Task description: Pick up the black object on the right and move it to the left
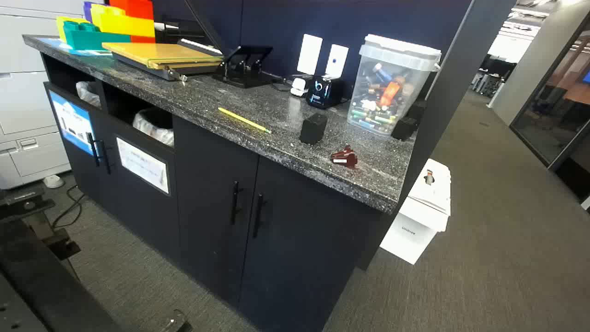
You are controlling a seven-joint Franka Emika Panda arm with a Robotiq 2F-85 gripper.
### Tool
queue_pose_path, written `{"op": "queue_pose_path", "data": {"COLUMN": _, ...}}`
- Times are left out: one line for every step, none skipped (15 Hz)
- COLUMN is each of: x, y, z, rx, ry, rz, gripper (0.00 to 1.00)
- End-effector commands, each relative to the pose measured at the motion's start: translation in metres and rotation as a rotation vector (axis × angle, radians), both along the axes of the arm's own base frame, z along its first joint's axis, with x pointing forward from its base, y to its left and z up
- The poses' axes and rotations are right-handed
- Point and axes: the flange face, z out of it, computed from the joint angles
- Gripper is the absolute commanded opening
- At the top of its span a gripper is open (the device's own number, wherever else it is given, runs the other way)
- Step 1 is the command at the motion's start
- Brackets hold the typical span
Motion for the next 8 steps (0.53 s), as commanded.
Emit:
{"op": "queue_pose_path", "data": {"x": 0.0, "y": 0.0, "z": 0.001, "rx": 0.0, "ry": 0.001, "rz": 0.0, "gripper": 1.0}}
{"op": "queue_pose_path", "data": {"x": 0.0, "y": 0.0, "z": 0.001, "rx": 0.0, "ry": 0.001, "rz": 0.0, "gripper": 1.0}}
{"op": "queue_pose_path", "data": {"x": 0.0, "y": 0.0, "z": 0.001, "rx": 0.0, "ry": 0.001, "rz": 0.0, "gripper": 1.0}}
{"op": "queue_pose_path", "data": {"x": 0.0, "y": 0.0, "z": 0.001, "rx": 0.0, "ry": 0.001, "rz": 0.0, "gripper": 1.0}}
{"op": "queue_pose_path", "data": {"x": 0.0, "y": 0.0, "z": 0.001, "rx": 0.0, "ry": 0.001, "rz": 0.0, "gripper": 1.0}}
{"op": "queue_pose_path", "data": {"x": 0.0, "y": 0.0, "z": 0.001, "rx": 0.0, "ry": 0.001, "rz": 0.0, "gripper": 1.0}}
{"op": "queue_pose_path", "data": {"x": 0.001, "y": -0.002, "z": 0.01, "rx": 0.005, "ry": 0.003, "rz": -0.006, "gripper": 1.0}}
{"op": "queue_pose_path", "data": {"x": -0.001, "y": -0.004, "z": 0.025, "rx": 0.005, "ry": 0.001, "rz": -0.013, "gripper": 1.0}}
